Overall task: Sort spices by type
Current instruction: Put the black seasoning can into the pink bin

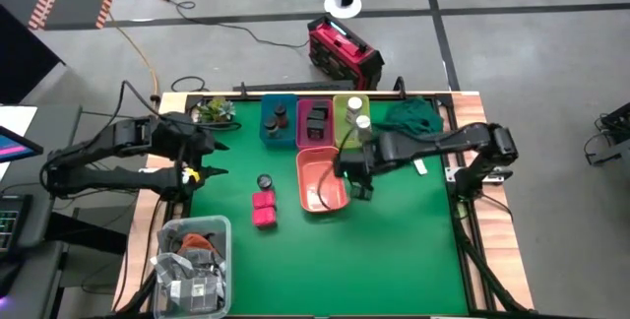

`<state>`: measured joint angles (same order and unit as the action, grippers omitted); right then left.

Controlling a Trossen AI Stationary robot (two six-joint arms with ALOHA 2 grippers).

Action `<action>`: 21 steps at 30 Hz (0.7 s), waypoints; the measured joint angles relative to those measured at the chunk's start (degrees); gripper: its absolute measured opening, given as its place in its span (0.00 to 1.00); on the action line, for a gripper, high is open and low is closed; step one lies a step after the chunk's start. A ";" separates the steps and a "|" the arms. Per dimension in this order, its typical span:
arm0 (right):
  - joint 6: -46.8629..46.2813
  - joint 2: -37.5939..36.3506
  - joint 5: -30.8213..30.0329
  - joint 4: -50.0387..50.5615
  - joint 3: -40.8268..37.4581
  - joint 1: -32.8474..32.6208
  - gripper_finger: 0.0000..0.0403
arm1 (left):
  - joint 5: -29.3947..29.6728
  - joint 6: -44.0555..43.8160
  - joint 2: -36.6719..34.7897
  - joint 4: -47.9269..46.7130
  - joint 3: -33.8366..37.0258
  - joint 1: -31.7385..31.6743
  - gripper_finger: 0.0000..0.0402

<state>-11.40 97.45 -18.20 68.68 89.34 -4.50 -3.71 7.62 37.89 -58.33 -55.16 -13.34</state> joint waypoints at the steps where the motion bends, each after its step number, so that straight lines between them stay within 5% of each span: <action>1: 2.54 0.00 -0.04 -2.48 0.67 1.18 0.37 | 0.00 -0.13 -0.13 0.34 0.00 0.01 0.75; 9: 17.46 0.42 -0.03 -21.14 1.27 10.71 0.45 | 0.10 -2.20 -0.06 1.55 0.00 0.02 0.75; 21: 29.25 10.20 7.66 -36.63 1.29 17.52 0.40 | 0.07 -3.28 -0.08 2.41 0.00 0.02 0.75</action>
<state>17.85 107.65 -10.53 32.06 90.63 13.02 -3.64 4.34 37.80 -55.92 -55.16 -13.33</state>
